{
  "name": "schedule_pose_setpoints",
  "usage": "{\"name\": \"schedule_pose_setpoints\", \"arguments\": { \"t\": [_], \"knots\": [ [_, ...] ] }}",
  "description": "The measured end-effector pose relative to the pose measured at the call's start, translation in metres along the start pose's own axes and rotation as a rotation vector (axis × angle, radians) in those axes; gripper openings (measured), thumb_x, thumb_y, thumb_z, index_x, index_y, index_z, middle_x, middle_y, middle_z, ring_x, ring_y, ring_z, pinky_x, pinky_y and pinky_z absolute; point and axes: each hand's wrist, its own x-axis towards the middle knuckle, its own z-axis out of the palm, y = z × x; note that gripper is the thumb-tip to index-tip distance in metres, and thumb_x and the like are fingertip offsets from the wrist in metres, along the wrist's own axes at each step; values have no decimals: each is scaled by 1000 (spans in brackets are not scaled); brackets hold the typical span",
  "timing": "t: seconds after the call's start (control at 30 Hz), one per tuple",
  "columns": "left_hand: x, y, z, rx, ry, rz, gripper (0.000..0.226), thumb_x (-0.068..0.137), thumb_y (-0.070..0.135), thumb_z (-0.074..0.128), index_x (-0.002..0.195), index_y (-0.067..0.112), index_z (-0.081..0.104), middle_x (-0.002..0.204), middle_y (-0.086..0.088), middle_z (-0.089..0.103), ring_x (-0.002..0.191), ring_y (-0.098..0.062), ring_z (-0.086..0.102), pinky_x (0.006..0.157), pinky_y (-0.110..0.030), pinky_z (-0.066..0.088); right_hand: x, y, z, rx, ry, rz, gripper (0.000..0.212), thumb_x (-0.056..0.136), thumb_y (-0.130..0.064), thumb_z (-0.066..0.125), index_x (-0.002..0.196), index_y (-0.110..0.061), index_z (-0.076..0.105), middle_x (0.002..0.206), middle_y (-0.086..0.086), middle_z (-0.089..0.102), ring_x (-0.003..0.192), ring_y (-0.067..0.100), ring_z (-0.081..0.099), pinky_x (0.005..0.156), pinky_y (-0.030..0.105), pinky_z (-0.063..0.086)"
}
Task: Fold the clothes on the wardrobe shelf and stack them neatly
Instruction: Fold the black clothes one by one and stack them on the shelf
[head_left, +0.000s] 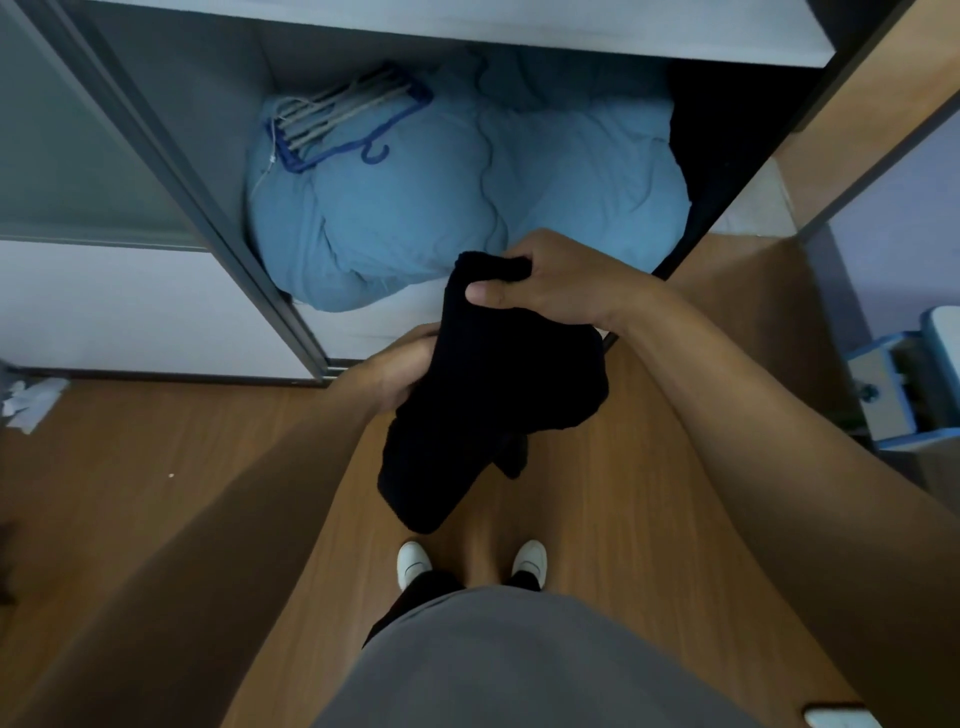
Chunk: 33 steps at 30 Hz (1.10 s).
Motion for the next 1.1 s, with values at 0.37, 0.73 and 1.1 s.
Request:
{"name": "schedule_pose_setpoints", "arguments": {
  "t": [0.37,0.73,1.1],
  "knots": [
    [-7,-1,15,-50,-149,91,46,93,59,51,123,28,66,120,3,71,115,-16,65,94,-26,51,-2,11,-11,55,69,153,38,90,-42,71,64,-17,59,52,-12,58,47,0,54,45,14,37],
    [13,14,30,-4,260,161,43,96,51,56,98,14,76,95,-7,78,90,-22,74,81,-29,57,-23,46,-5,230,44,423,38,67,-47,89,95,-35,66,88,-13,75,75,0,71,56,9,52],
    [15,9,9,164,447,100,46,96,59,51,95,19,74,91,-1,77,85,-15,73,77,-25,55,-36,62,-14,274,232,481,20,66,-25,79,85,-19,72,66,-8,73,56,2,68,49,15,50]
  ]
}}
